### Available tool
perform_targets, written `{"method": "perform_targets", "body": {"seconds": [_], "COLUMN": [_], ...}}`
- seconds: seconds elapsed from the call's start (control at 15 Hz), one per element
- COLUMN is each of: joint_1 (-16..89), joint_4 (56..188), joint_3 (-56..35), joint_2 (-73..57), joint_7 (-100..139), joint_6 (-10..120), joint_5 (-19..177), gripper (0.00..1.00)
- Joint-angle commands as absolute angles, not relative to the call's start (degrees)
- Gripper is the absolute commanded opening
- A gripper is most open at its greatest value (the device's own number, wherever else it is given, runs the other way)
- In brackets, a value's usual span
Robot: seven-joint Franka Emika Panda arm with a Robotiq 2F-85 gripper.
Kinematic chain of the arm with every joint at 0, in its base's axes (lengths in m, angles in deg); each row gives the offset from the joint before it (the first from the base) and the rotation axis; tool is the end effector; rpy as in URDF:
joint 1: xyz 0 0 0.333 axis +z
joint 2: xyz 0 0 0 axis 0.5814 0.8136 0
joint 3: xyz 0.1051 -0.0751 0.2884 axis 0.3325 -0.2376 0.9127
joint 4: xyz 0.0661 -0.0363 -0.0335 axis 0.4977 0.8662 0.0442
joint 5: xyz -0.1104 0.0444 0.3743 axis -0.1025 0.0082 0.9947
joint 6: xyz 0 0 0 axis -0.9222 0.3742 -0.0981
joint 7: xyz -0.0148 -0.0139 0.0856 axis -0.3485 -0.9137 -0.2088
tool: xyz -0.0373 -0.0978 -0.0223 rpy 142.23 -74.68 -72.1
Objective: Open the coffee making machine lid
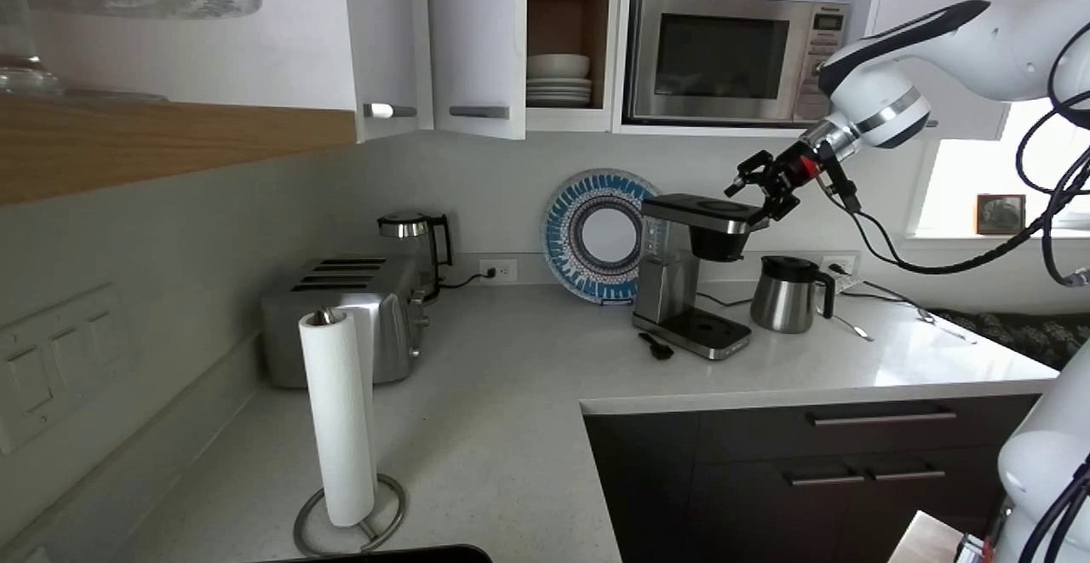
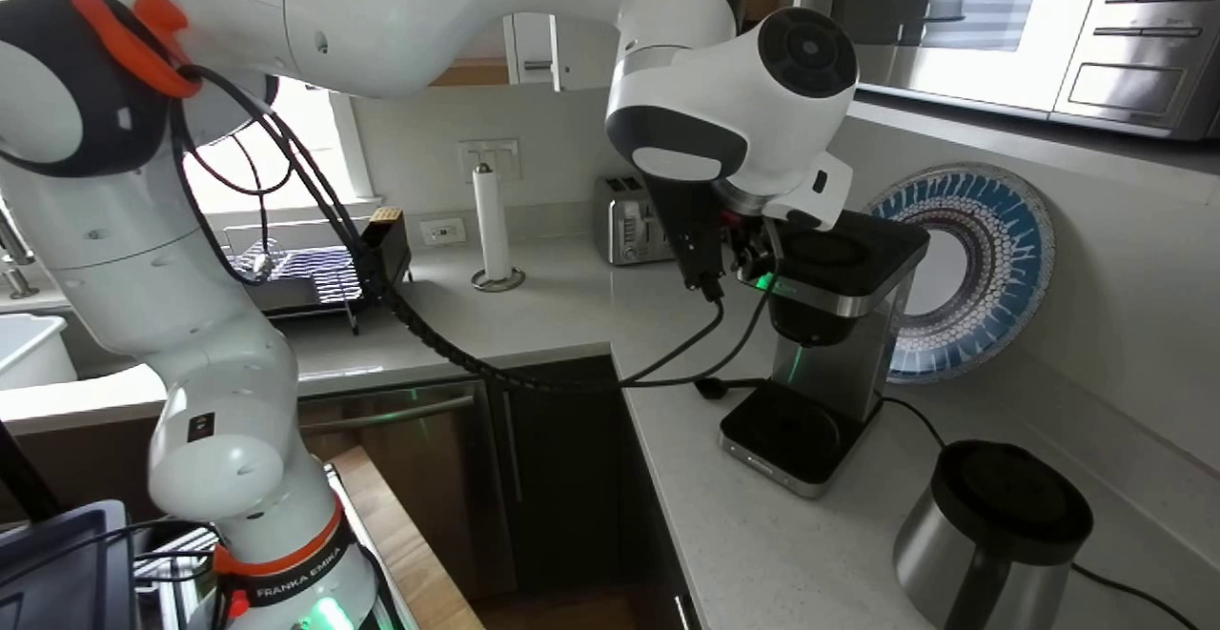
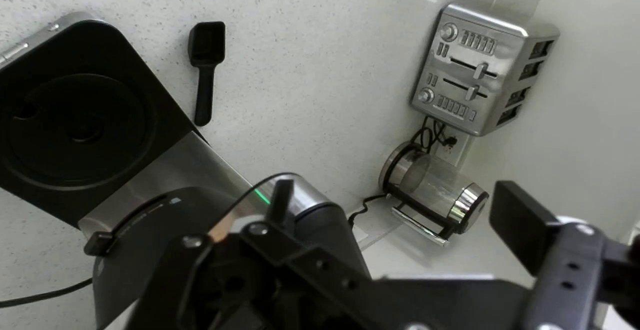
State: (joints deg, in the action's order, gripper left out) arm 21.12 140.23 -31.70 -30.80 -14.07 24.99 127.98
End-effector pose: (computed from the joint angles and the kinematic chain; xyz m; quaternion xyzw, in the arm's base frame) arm 0.4416 -0.3060 0.5564 -0.8980 0.1817 -0.2238 0.3323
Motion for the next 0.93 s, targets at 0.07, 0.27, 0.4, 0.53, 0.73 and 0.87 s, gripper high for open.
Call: {"method": "perform_targets", "body": {"seconds": [0.07,0.27,0.4,0.53,0.73,0.87], "joint_1": [19.3,18.9,18.6,18.4,18.1,17.8], "joint_4": [138.4,138.1,137.6,136.7,135.3,135.0], "joint_3": [-30.6,-30.5,-30.5,-30.5,-30.3,-29.9], "joint_2": [-28.8,-28.6,-28.9,-28.5,-27.9,-27.9], "joint_7": [-12.2,-12.1,-12.3,-12.4,-10.7,-7.0], "joint_6": [25.5,26.0,25.5,25.5,24.1,24.8], "joint_5": [130.7,131.4,132.3,133.8,132.7,129.6], "gripper": [1.00,1.00,1.00,1.00,1.00,1.00]}}
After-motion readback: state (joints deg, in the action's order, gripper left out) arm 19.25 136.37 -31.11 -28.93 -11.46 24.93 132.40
